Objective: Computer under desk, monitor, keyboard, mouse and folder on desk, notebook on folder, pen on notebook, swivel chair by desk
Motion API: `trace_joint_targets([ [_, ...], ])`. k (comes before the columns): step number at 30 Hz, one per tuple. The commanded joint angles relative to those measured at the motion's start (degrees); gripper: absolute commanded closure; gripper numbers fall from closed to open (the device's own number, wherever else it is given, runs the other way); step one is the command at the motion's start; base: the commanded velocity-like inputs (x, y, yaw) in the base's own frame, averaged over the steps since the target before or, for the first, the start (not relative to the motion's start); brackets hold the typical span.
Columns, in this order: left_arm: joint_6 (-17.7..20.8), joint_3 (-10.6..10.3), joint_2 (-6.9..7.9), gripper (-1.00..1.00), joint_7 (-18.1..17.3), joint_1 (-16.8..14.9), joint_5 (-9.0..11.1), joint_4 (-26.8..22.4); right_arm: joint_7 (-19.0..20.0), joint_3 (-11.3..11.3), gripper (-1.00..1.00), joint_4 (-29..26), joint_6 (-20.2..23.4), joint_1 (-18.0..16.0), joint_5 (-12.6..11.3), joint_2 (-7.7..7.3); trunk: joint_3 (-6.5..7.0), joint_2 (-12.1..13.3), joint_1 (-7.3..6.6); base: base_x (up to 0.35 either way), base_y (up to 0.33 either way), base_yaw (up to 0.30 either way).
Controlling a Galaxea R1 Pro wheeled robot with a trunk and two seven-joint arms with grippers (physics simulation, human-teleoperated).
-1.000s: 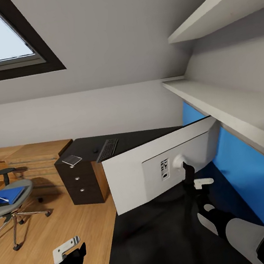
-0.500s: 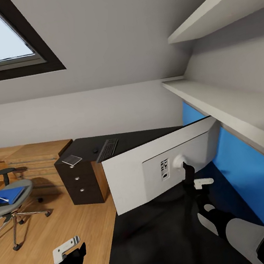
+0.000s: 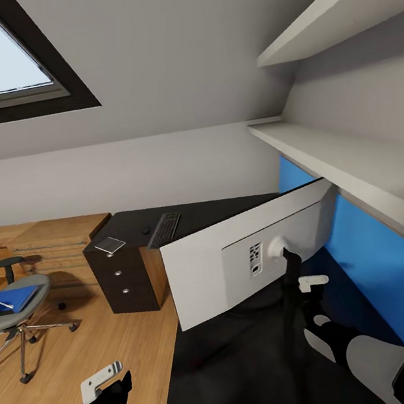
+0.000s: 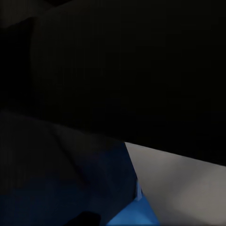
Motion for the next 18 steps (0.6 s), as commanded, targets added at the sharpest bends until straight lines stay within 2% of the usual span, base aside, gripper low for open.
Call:
trace_joint_targets([
  [1, 0.2, 0.0, -0.01, -1.00, 0.4, 0.0, 0.6, -0.1, -0.4, 0.3, -1.00, 0.0, -0.1, 0.0, -0.4, -0.04, -0.08, -0.1, 0.01, 0.000, 0.000, 0.000],
  [5, 0.2, 0.0, -0.01, -1.00, 0.4, 0.0, 0.6, -0.1, -0.4, 0.3, -1.00, 0.0, -0.1, 0.0, -0.4, -0.04, -0.08, -0.1, 0.01, -0.080, 0.067, 0.000],
  [10, 0.3, 0.0, -0.01, -1.00, 0.4, 0.0, 0.6, -0.1, -0.4, 0.3, -1.00, 0.0, -0.1, 0.0, -0.4, -0.04, -0.08, -0.1, 0.01, -0.202, 0.170, 0.000],
  [18, 0.3, 0.0, -0.01, -1.00, 0.4, 0.0, 0.6, -0.1, -0.4, 0.4, -1.00, -0.1, -0.2, 0.0, -0.4, -0.04, -0.08, -0.1, 0.01, -0.052, 0.051, 0.000],
])
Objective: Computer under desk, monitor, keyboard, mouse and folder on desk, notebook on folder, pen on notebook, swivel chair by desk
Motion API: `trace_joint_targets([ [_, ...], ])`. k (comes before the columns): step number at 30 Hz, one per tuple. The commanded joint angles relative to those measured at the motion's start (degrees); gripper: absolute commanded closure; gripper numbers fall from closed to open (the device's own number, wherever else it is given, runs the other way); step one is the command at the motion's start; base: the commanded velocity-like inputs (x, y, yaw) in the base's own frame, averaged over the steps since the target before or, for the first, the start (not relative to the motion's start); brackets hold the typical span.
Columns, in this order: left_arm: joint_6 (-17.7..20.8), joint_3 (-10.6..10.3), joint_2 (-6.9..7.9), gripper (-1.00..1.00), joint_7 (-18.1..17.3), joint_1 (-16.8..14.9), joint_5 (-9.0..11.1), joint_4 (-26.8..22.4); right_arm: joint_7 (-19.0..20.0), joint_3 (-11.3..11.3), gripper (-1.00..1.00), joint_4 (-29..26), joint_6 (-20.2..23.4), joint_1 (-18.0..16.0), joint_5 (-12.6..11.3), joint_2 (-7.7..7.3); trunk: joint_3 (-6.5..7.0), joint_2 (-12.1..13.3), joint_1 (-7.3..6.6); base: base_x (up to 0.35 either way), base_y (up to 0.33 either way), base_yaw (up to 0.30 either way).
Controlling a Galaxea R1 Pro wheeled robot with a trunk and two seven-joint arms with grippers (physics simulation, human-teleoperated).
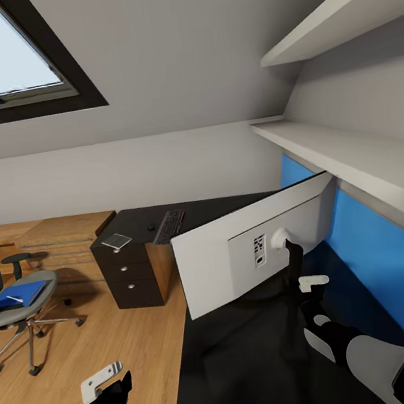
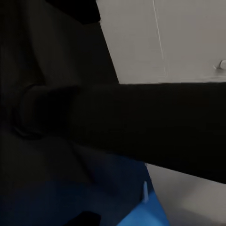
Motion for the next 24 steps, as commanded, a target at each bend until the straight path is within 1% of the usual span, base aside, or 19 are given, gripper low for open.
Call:
trace_joint_targets([
  [1, 0.2, 0.0, -0.01, -1.00, 0.4, 0.0, 0.6, -0.1, -0.4, 0.5, -1.00, 0.0, -0.1, 0.0, -0.3, -0.02, -0.08, -0.1, 0.01, -0.132, 0.152, 0.000],
  [12, 0.4, -0.1, -0.01, -1.00, 0.4, 0.0, 0.6, 0.0, -0.6, 0.5, -1.00, -0.6, 0.8, 0.0, -0.3, 0.27, -0.08, -0.1, 0.01, -0.210, 0.242, 0.000],
  [15, 0.5, -0.2, -0.06, -1.00, 0.4, 0.0, 0.6, 0.1, -1.1, 0.5, -1.00, -0.8, 1.1, 0.0, -0.4, 0.36, -0.08, -0.1, 0.01, -0.222, 0.257, 0.000],
  [17, 0.5, -0.3, -0.08, -1.00, 0.4, -0.1, 0.6, 0.1, -2.2, 0.5, -1.00, -1.3, 1.2, -0.1, -0.5, 0.40, -0.08, -0.1, 0.01, -0.222, 0.257, 0.000],
  [19, 0.5, -0.3, -0.09, -1.00, 0.4, 0.0, 0.6, 0.1, -4.2, 0.5, -1.00, -2.3, 1.3, 0.0, -0.6, 0.45, -0.08, -0.1, 0.01, -0.222, 0.257, 0.000],
  [21, 0.5, -0.3, -0.09, -1.00, 0.4, 0.0, 0.5, 0.2, -8.5, 0.6, -1.00, -4.9, 2.0, 0.2, -0.5, 0.53, -0.08, -0.1, 0.01, -0.222, 0.257, 0.000],
  [22, 0.5, -0.4, -0.09, -1.00, 0.4, -0.1, 0.5, 0.4, -14.8, 0.6, -1.00, -11.6, 5.9, 1.8, -0.3, 0.50, -0.08, -0.1, 0.01, -0.211, 0.250, 0.000],
  [23, 0.6, -0.4, -0.09, -1.00, 0.4, -0.1, 0.5, 0.5, -16.1, 0.6, -1.00, -13.6, 7.3, 2.4, -0.3, 0.44, -0.08, -0.1, 0.01, -0.196, 0.237, 0.000],
  [24, 0.6, -0.5, -0.10, -1.00, 0.4, -0.1, 0.5, 0.5, -18.6, 0.6, -1.00, -18.2, 10.6, 3.7, -0.2, 0.32, -0.08, -0.1, 0.01, -0.163, 0.199, 0.000],
])
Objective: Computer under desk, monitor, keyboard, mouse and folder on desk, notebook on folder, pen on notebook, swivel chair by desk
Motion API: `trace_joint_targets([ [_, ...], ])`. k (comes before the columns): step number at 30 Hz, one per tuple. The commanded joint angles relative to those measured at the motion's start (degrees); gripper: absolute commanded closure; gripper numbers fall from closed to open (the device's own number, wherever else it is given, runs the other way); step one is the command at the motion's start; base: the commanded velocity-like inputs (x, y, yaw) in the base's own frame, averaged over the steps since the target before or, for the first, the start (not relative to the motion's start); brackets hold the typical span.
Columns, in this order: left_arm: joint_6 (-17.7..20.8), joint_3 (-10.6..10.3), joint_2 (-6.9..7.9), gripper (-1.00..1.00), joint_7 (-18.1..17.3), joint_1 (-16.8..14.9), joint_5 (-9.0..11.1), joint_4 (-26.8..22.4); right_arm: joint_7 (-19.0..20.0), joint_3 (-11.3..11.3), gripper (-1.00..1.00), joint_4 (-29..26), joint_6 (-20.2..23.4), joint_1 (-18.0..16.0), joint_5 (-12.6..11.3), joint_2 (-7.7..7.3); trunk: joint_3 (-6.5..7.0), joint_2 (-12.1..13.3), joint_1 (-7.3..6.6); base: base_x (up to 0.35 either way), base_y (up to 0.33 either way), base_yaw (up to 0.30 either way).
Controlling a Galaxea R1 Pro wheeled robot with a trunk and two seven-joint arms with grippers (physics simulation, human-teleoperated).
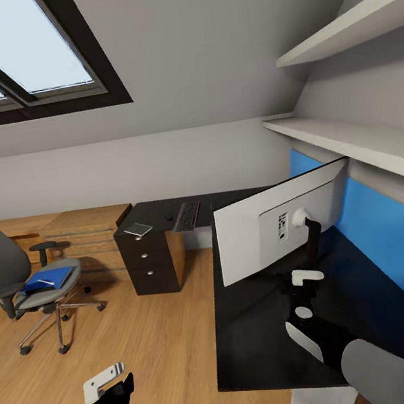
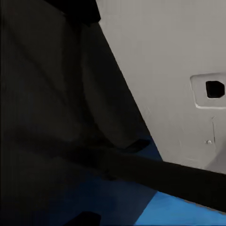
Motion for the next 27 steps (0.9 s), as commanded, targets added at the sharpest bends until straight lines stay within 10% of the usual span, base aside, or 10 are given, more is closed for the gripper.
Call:
trace_joint_targets([
  [1, 0.2, 0.0, -0.02, -1.00, 0.4, 0.0, 0.6, -0.1, -1.6, 0.4, -1.00, -2.8, 1.7, 0.7, -0.6, -0.13, -0.08, -0.1, 0.00, -0.148, 0.180, 0.000],
  [2, 0.2, -0.4, -0.07, -1.00, 0.4, 0.0, 0.5, 0.0, -12.2, 0.4, -1.00, -23.3, 18.5, 5.2, -0.5, -0.17, -0.08, -0.1, 0.00, -0.028, 0.232, 0.000],
  [7, 0.2, -2.5, -0.10, -1.00, 0.4, 0.0, 0.3, 0.0, -18.2, 0.6, -1.00, -30.9, 25.8, 6.2, -0.6, 0.33, -0.08, -0.1, 0.00, -0.010, 0.277, 0.000],
  [9, 0.2, -3.4, -0.15, -1.00, 0.4, 0.0, 0.3, 0.0, -19.0, 1.9, -1.00, -32.0, 22.1, 6.7, -0.7, 0.76, -0.08, -0.1, 0.00, 0.213, 0.260, 0.000],
  [12, 0.2, -4.5, -0.19, -1.00, 0.4, 0.0, 0.3, 0.2, -19.2, 9.9, -1.00, -31.8, 20.9, 7.5, -0.6, 0.72, -0.08, -0.1, 0.00, 0.228, 0.270, 0.000],
  [27, 0.2, -5.3, -0.19, -1.00, 0.4, 0.0, 0.3, 0.6, -19.4, 11.0, -1.00, -31.6, 19.2, 7.7, 2.4, 0.70, -0.08, -0.1, 0.00, 0.229, 0.224, 0.000],
])
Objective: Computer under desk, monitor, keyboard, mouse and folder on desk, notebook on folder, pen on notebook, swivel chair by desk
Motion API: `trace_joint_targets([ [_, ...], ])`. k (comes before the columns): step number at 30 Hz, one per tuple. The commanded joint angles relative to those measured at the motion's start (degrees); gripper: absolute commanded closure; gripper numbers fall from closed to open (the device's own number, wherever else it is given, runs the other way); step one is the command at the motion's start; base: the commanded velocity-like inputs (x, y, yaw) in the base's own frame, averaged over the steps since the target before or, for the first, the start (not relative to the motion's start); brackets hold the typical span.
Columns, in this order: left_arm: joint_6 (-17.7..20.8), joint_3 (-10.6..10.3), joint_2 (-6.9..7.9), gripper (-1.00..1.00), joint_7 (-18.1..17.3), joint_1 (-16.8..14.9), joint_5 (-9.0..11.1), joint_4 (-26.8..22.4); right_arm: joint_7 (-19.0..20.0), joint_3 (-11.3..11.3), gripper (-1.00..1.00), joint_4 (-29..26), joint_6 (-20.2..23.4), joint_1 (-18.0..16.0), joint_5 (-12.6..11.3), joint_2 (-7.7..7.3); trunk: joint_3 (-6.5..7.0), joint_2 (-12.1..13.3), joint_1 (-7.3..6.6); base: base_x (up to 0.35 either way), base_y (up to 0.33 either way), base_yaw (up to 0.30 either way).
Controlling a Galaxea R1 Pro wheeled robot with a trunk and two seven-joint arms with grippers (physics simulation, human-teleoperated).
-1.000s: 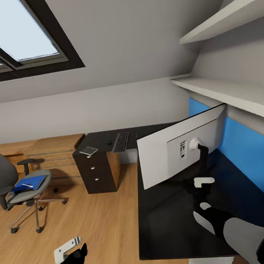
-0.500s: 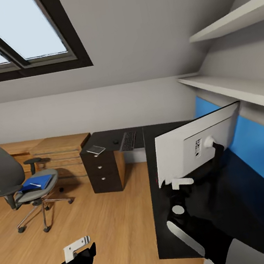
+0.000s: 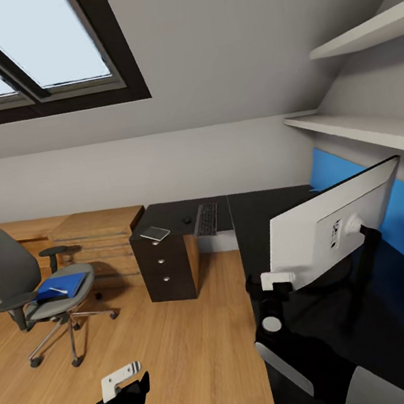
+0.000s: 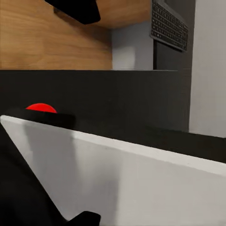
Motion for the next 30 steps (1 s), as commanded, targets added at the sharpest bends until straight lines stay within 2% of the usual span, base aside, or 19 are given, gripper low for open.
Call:
trace_joint_targets([
  [1, 0.2, 0.0, -0.03, -1.00, 0.4, 0.0, 0.6, 0.0, -0.5, 0.3, -1.00, -0.1, 0.2, -0.1, 0.0, -0.06, -0.08, -0.1, 0.03, 0.069, 0.039, 0.000],
  [10, 0.2, 0.0, -0.03, -1.00, 0.4, 0.0, 0.6, 0.2, -5.2, 0.3, -1.00, 1.1, -1.8, -0.1, 0.6, -0.03, -0.08, -0.1, 0.03, 0.014, 0.008, 0.000],
  [16, 0.2, 0.0, -0.03, -1.00, 0.4, 0.0, 0.6, 0.2, -6.4, 0.1, -1.00, 1.8, -2.9, -0.1, 0.7, -0.05, -0.08, -0.1, 0.03, 0.109, 0.000, 0.000],
  [20, 0.1, -1.0, -0.03, -1.00, 0.4, 0.0, 0.7, 0.2, -7.0, 0.1, -1.00, 1.8, -3.1, -0.1, 0.7, -0.12, -0.08, -0.1, 0.03, 0.223, 0.000, 0.000],
  [30, 0.1, -1.5, -0.03, -1.00, 0.4, 0.0, 0.7, 0.3, -8.2, -0.2, -1.00, 1.8, -3.1, -0.1, 0.6, -0.39, -0.08, -0.1, 0.03, 0.100, 0.000, 0.000],
])
